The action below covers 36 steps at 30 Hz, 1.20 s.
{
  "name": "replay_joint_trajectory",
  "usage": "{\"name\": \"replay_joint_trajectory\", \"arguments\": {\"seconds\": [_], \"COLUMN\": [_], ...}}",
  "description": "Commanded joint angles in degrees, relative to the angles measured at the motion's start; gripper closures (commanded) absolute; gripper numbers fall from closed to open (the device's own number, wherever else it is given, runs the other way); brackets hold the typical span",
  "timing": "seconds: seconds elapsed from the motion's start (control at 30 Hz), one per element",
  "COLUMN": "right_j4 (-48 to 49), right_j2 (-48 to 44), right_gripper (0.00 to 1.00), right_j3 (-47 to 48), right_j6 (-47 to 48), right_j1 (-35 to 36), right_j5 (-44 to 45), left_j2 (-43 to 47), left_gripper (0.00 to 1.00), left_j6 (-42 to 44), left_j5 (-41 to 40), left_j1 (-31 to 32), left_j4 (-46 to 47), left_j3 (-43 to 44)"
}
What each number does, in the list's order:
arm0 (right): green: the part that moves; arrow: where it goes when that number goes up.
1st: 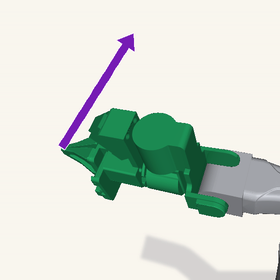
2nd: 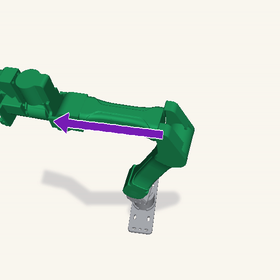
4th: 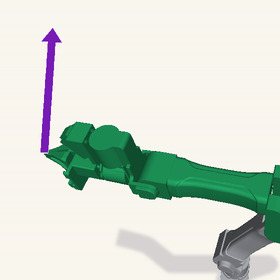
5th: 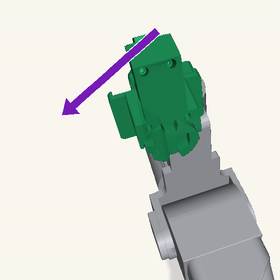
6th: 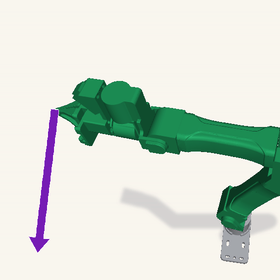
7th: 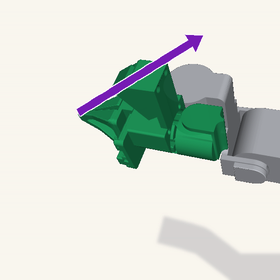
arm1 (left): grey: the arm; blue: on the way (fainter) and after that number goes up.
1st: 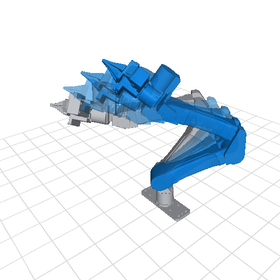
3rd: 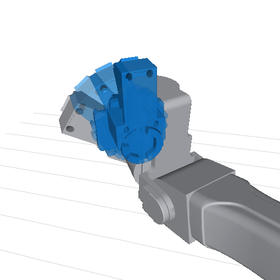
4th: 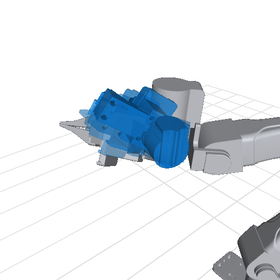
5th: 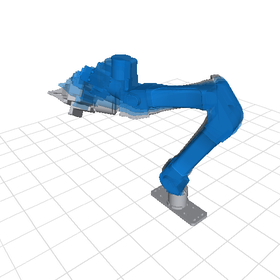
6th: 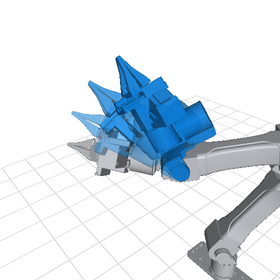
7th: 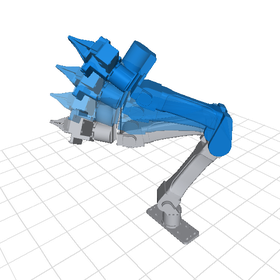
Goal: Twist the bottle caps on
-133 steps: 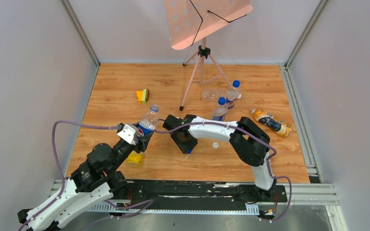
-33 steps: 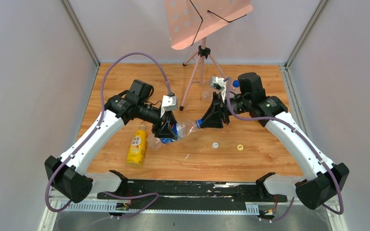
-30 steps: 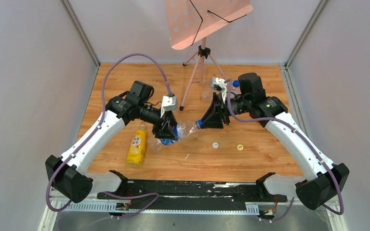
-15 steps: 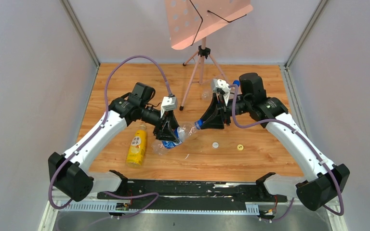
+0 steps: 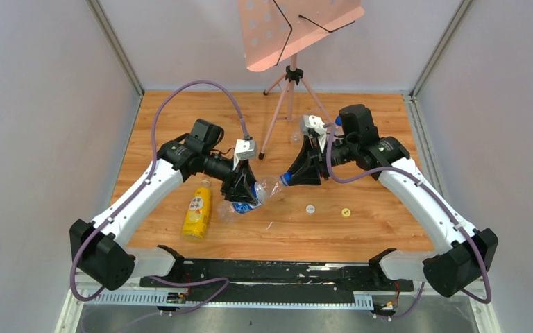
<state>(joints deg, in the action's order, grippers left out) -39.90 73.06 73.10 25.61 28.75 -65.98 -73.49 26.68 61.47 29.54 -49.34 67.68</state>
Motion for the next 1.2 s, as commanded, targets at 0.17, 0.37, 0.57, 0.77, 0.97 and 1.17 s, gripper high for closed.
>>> {"name": "replay_joint_trajectory", "arguments": {"seconds": [0.17,0.37,0.57,0.77,0.97,1.17], "right_j4": [2.8,8.0,8.7,8.3,8.2,6.3], "right_j2": [2.0,0.9,0.5,0.3,1.8,5.0], "right_gripper": [1.00,1.00,1.00,1.00,1.00,1.00], "right_j3": [0.8,-1.2,-0.7,-0.9,-0.7,-0.6], "right_j6": [-10.8,-21.3,-32.0,-41.0,-54.1,-69.5], "right_j1": [2.4,2.4,2.4,2.9,2.8,2.9], "right_j5": [1.5,2.4,10.0,15.8,20.2,24.1], "left_j2": [8.1,13.1,15.5,16.5,18.1,19.1], "left_gripper": [1.00,1.00,1.00,1.00,1.00,1.00], "left_j6": [-5.8,-6.7,-4.7,-1.6,0.8,4.0], "left_j5": [-9.8,-17.3,-24.9,-32.5,-41.5,-50.2], "left_j1": [1.8,3.6,6.3,10.2,14.9,20.2], "left_j4": [19.9,27.6,29.5,29.8,34.0,39.5], "left_j3": [-2.0,-6.4,-7.3,-7.2,-9.9,-13.1]}}
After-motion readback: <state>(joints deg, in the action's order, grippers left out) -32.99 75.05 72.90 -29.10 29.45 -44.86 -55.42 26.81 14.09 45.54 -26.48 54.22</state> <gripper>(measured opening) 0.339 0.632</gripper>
